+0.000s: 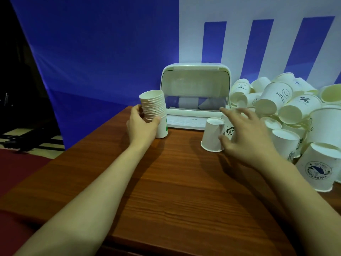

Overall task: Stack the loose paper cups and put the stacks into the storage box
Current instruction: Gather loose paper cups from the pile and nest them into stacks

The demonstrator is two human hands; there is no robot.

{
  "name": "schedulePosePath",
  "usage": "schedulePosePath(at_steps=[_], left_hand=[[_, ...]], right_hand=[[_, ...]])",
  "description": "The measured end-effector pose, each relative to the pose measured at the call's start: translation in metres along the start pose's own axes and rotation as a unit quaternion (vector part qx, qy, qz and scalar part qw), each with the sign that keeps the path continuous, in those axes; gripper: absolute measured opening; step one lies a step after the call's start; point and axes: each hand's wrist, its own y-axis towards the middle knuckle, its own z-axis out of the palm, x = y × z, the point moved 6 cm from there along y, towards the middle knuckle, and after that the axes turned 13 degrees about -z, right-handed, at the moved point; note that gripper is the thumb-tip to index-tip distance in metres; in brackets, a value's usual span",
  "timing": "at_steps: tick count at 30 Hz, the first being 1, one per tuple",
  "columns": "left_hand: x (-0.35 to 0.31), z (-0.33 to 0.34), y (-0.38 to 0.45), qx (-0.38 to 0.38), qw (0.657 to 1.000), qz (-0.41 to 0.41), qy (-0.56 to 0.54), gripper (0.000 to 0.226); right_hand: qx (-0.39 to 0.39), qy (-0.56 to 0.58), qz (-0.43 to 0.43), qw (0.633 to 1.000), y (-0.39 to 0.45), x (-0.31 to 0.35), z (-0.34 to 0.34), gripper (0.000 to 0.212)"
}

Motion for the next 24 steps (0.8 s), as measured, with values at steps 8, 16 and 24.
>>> schedulePosePath(at_steps=[8,16,24], left_hand=[[0.017,0.013,-0.001,0.049,0.995,-0.073,0.049,0.077],[0.013,0.008,-0.007,0.026,0.997,-0.057,0.034,0.082],[-0.046,-0.004,-0.061,-0.009,0.956,0.272,-0.112,0.045]], right_hand=[[0.084,-0.099,-0.007,0.992,-0.004,0.008,0.017,0.08],[0.046,-0.034,-0.011,0.998,-0.002,0.012,0.014,0.049],[-0.257,0.191,0.097,0.942,-0.004,0.0,-0.031,0.059]])
